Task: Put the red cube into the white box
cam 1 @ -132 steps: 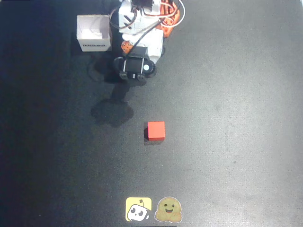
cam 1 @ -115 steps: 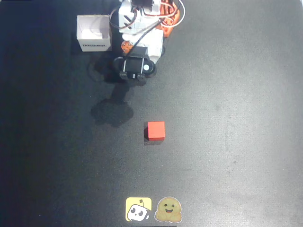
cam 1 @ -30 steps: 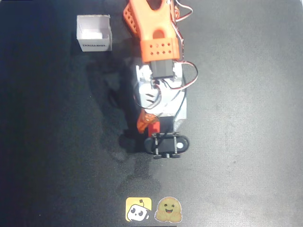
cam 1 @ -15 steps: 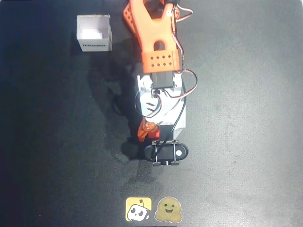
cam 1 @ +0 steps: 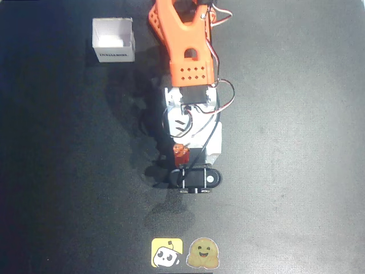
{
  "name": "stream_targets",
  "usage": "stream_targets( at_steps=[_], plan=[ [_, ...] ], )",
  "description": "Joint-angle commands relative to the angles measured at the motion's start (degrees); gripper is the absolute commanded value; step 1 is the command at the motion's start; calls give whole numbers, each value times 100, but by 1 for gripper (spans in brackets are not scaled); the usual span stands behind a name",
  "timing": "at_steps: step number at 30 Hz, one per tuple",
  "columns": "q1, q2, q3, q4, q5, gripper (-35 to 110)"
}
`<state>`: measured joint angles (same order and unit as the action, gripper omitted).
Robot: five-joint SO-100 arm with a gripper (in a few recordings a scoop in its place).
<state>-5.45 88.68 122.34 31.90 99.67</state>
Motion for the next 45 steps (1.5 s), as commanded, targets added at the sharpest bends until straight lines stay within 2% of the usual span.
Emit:
stream_targets(
  at_steps=[1,8,14,18,22,29,37,45],
  plan=[
    [79,264,26,123,-9,0],
    [387,1521,-53,1529,35,0],
    [1020,2900,-97,3059,1169,0],
    [2408,4008,-44,4008,1274,0],
    [4025,4658,-132,4737,879,0],
    [5950,5476,-9,5854,466,0],
    [6319,6618,888,6240,694,0],
    [7383,7269,1696,5801,-431,0]
  ],
)
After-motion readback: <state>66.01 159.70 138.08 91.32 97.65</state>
